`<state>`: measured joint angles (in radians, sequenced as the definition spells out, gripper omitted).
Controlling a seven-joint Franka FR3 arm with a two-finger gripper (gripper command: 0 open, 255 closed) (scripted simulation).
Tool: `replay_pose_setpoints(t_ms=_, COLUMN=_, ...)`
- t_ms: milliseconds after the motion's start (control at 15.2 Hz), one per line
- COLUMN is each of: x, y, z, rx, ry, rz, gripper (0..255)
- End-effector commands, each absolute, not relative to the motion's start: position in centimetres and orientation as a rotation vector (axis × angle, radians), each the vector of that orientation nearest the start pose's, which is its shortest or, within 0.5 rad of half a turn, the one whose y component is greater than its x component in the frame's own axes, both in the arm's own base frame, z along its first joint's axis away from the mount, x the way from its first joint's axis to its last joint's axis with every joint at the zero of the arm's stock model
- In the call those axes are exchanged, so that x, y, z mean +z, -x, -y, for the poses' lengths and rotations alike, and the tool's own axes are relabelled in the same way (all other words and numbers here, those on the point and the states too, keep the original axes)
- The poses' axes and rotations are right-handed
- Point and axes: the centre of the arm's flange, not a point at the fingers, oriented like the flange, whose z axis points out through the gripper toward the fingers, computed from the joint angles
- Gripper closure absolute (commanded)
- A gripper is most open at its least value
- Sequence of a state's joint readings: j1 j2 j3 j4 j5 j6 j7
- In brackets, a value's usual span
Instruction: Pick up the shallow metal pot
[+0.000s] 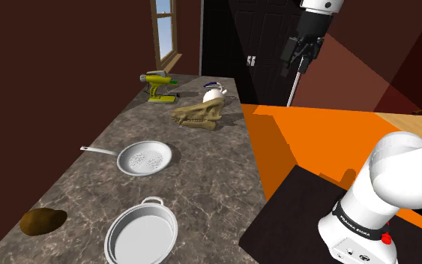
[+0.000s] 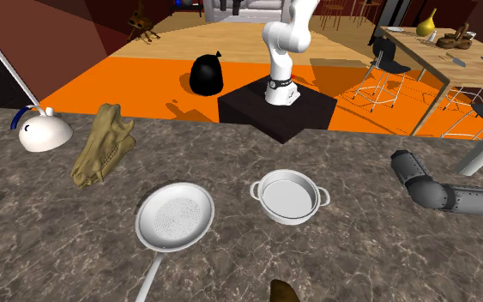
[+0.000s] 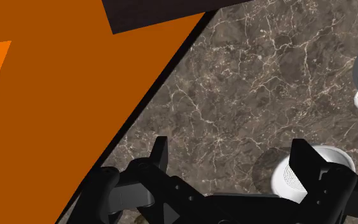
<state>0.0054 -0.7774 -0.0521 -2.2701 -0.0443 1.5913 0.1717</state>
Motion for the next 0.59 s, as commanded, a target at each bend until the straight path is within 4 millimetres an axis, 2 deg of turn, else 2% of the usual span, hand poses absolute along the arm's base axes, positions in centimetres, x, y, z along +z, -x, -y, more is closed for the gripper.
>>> replay_pose_setpoints(t_ms=0, x=63.0, y=-31.1, z=2.5, rx=-0.154, ry=3.122, rz=-0.323, gripper=0)
replay_pose_setpoints(t_ms=528, x=55.2, y=-33.6, z=-4.1, rx=-0.156, ry=3.119, rz=-0.312, gripper=0)
